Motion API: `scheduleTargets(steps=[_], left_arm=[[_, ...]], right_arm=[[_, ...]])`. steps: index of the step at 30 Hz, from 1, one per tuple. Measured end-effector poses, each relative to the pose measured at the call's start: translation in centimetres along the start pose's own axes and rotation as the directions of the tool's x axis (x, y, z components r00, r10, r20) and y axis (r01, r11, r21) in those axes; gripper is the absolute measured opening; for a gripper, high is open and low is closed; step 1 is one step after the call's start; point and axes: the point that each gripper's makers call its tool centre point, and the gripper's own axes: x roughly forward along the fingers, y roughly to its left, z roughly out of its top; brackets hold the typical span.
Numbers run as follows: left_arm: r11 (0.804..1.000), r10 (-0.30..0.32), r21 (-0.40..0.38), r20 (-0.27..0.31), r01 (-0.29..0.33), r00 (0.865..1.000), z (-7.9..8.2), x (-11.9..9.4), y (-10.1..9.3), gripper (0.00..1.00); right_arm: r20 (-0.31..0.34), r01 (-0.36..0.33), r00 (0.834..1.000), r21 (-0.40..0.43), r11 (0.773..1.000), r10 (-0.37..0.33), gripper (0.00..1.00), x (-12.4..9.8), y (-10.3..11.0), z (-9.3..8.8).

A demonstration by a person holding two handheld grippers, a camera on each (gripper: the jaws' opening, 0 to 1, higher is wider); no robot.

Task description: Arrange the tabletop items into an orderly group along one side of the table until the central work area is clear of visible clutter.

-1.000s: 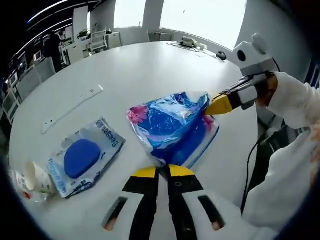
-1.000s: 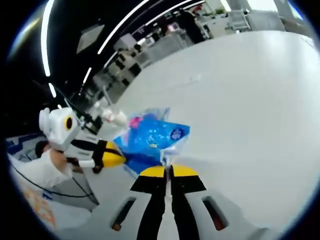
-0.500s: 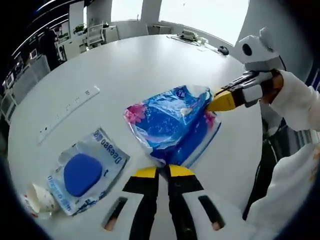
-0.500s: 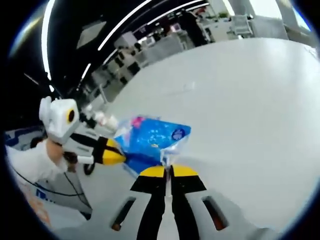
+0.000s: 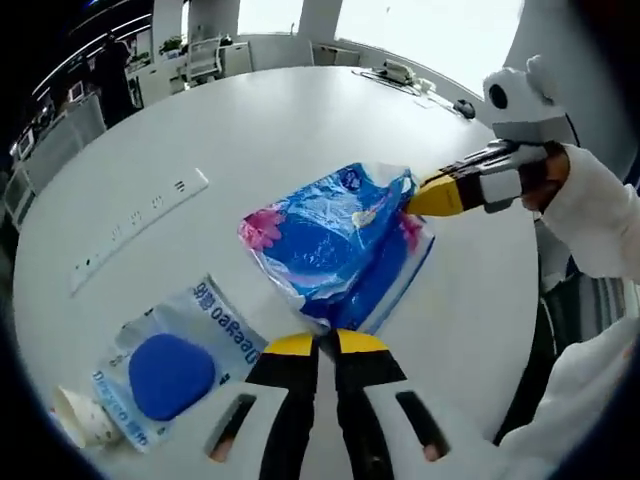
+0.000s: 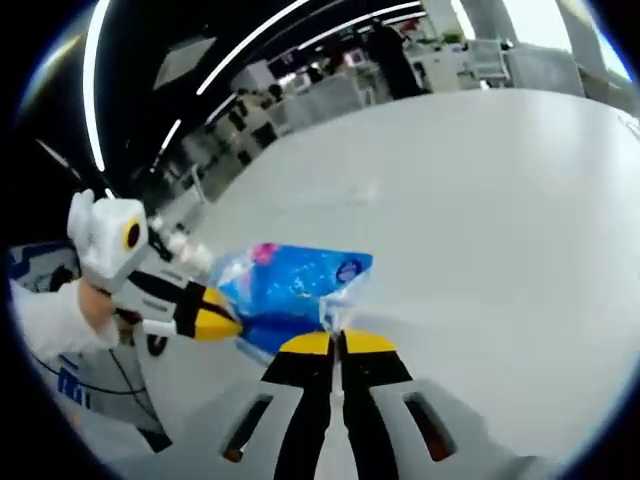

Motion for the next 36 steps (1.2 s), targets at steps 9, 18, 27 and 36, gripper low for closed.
scheduleTargets(steps=[9, 18, 27, 36], left_arm=[[0.992, 0.061, -0.105, -0.040, -0.065, 0.997, -0.1, 1.9, 2.3, 0.02], [0.985, 0.049, -0.158, -0.094, -0.064, 0.994, -0.7, 3.7, 2.7, 0.02], [0.956, 0.068, -0.273, -0.152, -0.108, 0.986, -1.5, 4.3, 3.4, 0.02], [0.960, 0.072, -0.256, -0.167, -0.114, 0.983, -1.5, 4.5, 3.5, 0.04]], right_arm=[[-0.025, 0.005, 1.000, -0.036, 0.999, -0.006, 0.00, 2.6, -1.1, 0.3], [-0.067, 0.008, 0.998, -0.013, 1.000, -0.009, 0.00, 4.6, -2.9, -0.7], [-0.115, 0.003, 0.993, -0.022, 1.000, -0.005, 0.00, 6.0, -3.5, -1.8], [-0.131, 0.005, 0.991, -0.008, 1.000, -0.006, 0.00, 6.3, -3.5, -2.2]])
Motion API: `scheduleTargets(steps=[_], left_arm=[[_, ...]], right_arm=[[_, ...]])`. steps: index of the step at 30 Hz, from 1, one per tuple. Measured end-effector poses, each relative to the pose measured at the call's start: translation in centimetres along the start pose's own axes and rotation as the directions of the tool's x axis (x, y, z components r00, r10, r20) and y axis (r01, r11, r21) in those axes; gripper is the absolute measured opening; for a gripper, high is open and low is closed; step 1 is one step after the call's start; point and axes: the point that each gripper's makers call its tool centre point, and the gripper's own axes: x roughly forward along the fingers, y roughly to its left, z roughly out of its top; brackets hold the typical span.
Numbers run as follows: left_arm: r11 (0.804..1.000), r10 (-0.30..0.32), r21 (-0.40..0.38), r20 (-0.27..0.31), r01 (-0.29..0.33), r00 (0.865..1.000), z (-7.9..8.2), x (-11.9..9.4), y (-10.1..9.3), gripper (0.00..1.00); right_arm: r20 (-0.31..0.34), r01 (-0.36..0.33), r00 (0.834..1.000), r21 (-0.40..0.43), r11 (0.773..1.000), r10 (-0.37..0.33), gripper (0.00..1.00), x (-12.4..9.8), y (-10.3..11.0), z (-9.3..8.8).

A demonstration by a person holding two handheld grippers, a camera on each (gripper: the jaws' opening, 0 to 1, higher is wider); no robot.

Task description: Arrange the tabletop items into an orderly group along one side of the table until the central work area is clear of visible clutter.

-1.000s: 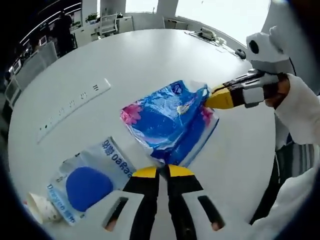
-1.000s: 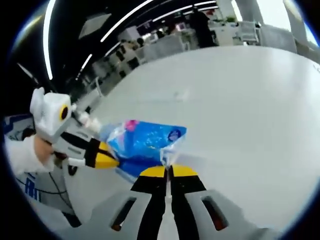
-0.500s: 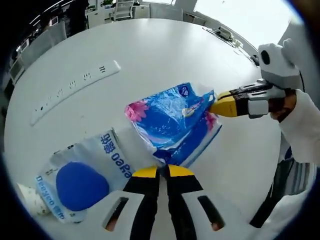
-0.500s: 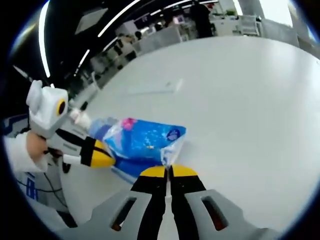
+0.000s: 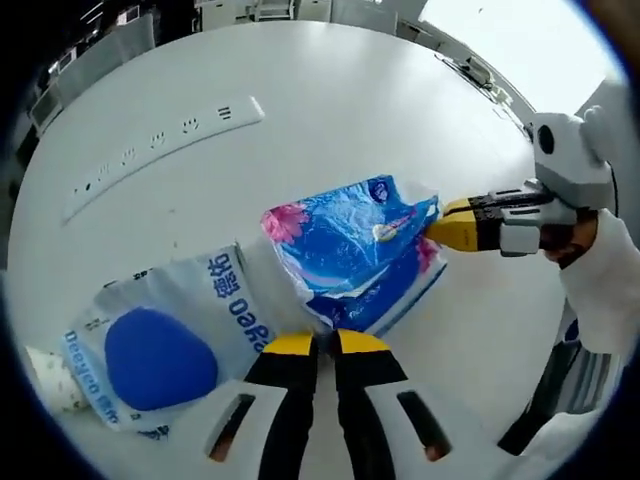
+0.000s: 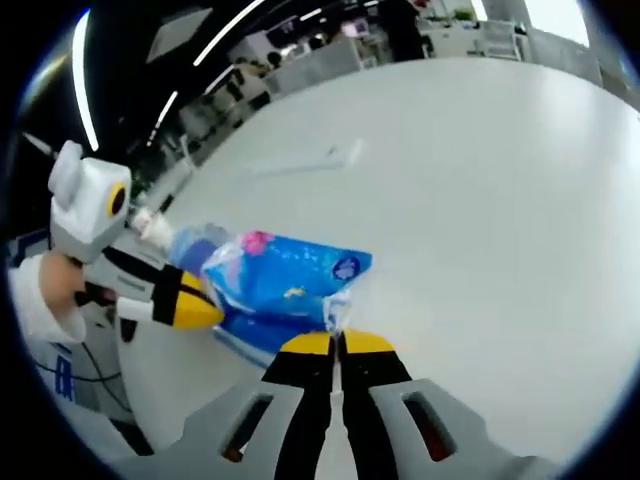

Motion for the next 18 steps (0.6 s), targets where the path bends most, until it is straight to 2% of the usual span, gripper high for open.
scheduleTargets(steps=[6, 13, 18], left_arm=[[1.000, 0.006, -0.012, 0.001, -0.005, 1.000, 0.0, -0.1, -0.1, 0.06], [1.000, 0.007, 0.003, 0.000, -0.007, 1.000, -0.1, -0.4, -0.5, 0.13], [1.000, 0.023, 0.007, 0.023, -0.023, 0.999, 0.3, -1.0, -0.6, 0.22]], right_arm=[[0.004, -0.003, 1.000, 0.010, 1.000, 0.003, 0.00, 0.1, -0.4, -0.2], [0.002, -0.003, 1.000, -0.003, 1.000, 0.003, 0.00, 0.1, -0.2, -0.3], [0.001, 0.000, 1.000, -0.006, 1.000, 0.000, 0.00, 0.1, -0.3, -0.3]])
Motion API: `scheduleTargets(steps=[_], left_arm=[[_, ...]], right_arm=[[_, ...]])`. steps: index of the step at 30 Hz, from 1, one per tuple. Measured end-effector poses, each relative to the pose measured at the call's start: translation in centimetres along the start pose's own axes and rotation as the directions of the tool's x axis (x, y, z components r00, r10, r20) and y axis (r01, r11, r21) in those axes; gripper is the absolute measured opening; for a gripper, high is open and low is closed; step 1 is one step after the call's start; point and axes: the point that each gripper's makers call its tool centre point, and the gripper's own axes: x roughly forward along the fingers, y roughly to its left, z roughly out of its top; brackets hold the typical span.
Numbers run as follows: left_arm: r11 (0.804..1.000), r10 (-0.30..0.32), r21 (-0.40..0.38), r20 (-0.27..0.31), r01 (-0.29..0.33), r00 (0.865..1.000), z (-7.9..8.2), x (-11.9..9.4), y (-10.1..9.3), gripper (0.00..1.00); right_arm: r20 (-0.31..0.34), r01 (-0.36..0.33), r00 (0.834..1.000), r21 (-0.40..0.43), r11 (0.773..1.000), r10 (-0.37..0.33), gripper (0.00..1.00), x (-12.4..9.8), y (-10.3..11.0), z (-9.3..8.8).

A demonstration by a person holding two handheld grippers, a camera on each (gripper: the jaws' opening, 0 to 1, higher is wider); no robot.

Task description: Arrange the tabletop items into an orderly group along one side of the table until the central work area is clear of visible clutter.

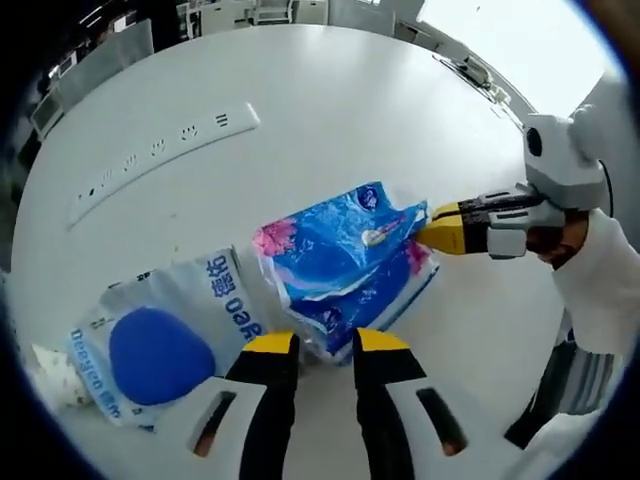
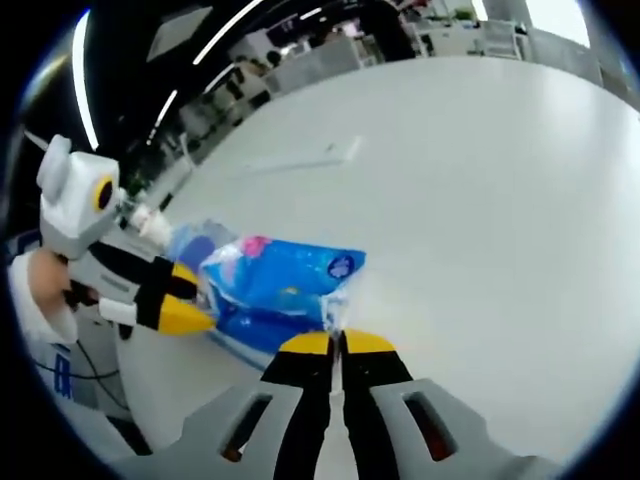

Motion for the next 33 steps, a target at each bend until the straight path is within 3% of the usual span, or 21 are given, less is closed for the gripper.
scheduleTargets(steps=[6, 10, 15, 19, 23, 28, 33], left_arm=[[0.998, 0.048, 0.045, 0.026, -0.049, 0.998, -0.1, -1.3, 0.3, 0.40], [0.998, 0.043, 0.047, 0.046, -0.045, 0.998, 0.2, -1.9, 0.3, 0.44], [1.000, 0.009, 0.030, 0.038, -0.010, 0.999, -0.3, -1.9, -0.4, 0.65], [0.998, -0.005, 0.063, 0.050, 0.002, 0.999, -0.5, -2.0, -1.0, 0.67], [0.999, -0.022, 0.043, 0.082, 0.018, 0.996, -0.4, -2.3, -1.5, 0.76], [0.999, -0.031, 0.015, 0.098, 0.030, 0.995, -0.8, -2.9, -1.6, 0.76], [1.000, -0.025, 0.006, 0.113, 0.025, 0.993, -1.5, -3.7, -1.3, 0.77]], right_arm=[[-0.008, -0.003, 1.000, -0.012, 1.000, 0.003, 0.00, 0.2, 0.2, -0.3], [-0.017, 0.002, 1.000, -0.027, 1.000, -0.002, 0.02, 0.2, 0.3, -0.7], [-0.024, 0.016, 1.000, -0.057, 0.998, -0.017, 0.10, 0.0, 0.2, -1.1], [-0.011, 0.029, 0.999, -0.069, 0.997, -0.030, 0.23, -0.4, 0.2, -1.1], [0.018, 0.041, 0.999, -0.084, 0.996, -0.039, 0.37, -1.0, 0.2, -0.8], [0.058, 0.040, 0.998, -0.062, 0.997, -0.036, 0.43, -2.2, 0.7, -0.6], [0.056, 0.039, 0.998, -0.063, 0.997, -0.036, 0.45, -2.8, 1.5, -1.6]])
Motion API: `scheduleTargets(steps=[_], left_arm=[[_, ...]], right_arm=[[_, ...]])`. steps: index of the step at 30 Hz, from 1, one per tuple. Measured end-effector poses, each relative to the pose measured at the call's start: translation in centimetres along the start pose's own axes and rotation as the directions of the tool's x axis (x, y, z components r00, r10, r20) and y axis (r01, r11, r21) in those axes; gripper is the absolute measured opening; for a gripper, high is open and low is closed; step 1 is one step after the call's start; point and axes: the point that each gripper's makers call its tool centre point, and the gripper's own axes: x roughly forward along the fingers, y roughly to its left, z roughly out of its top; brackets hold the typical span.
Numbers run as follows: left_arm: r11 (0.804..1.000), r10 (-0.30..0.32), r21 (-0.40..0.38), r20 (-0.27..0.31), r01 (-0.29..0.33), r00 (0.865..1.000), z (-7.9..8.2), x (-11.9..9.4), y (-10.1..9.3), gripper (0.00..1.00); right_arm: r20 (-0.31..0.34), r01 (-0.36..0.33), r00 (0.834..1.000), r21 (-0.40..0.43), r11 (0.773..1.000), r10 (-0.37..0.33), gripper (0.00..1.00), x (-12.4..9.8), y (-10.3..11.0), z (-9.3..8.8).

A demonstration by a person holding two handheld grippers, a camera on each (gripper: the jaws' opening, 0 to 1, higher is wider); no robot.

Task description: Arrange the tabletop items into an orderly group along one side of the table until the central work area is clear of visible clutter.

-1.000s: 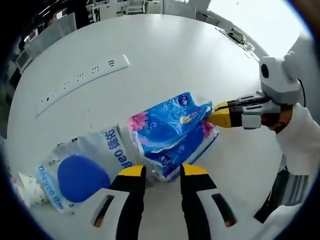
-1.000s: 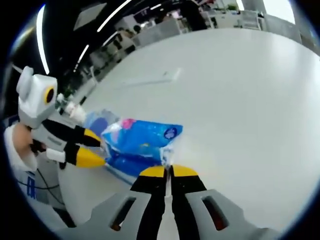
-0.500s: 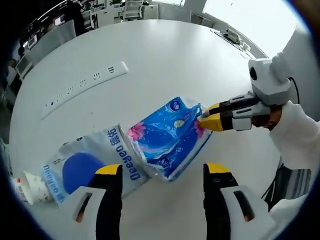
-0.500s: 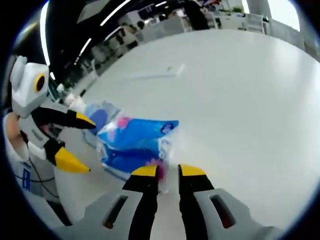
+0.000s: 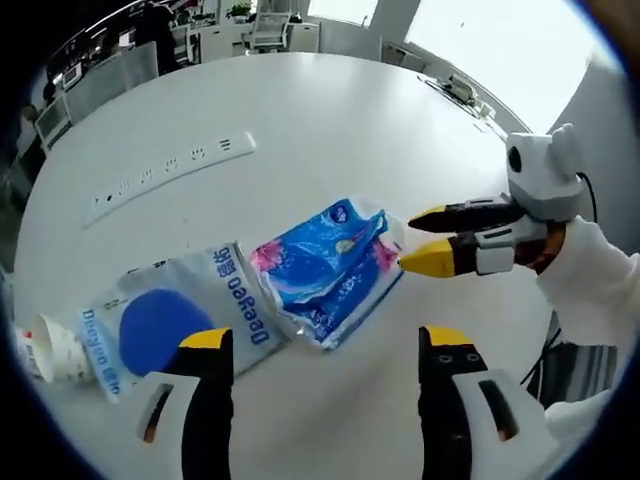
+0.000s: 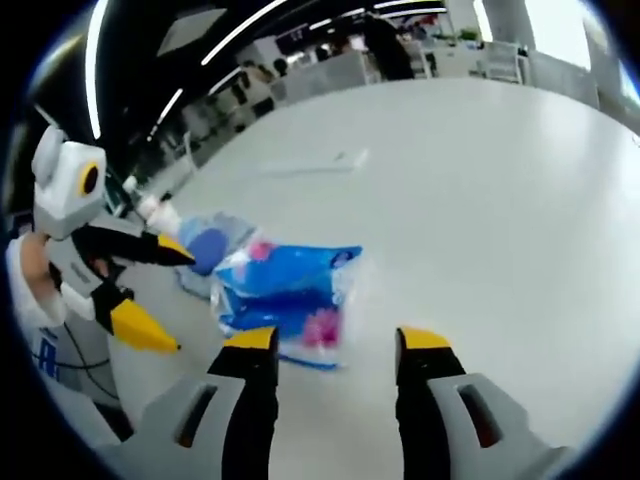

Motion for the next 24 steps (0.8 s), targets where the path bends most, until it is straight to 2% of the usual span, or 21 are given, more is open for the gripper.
scheduleTargets(steps=[4, 17, 24], left_arm=[[1.000, 0.000, -0.014, 0.028, 0.001, 1.000, -0.6, -0.7, 0.0, 0.77], [0.999, -0.025, -0.036, 0.032, 0.026, 0.999, -4.4, -2.0, -0.7, 0.77], [0.998, -0.037, -0.055, 0.036, 0.039, 0.999, -6.3, -2.4, -0.9, 0.79]], right_arm=[[0.001, 0.000, 1.000, 0.014, 1.000, 0.000, 0.47, -0.5, 0.5, -0.7], [-0.001, -0.003, 1.000, -0.003, 1.000, 0.003, 0.50, -2.2, 3.0, -2.4], [-0.013, -0.012, 1.000, -0.015, 1.000, 0.012, 0.50, -2.8, 4.6, -3.9]])
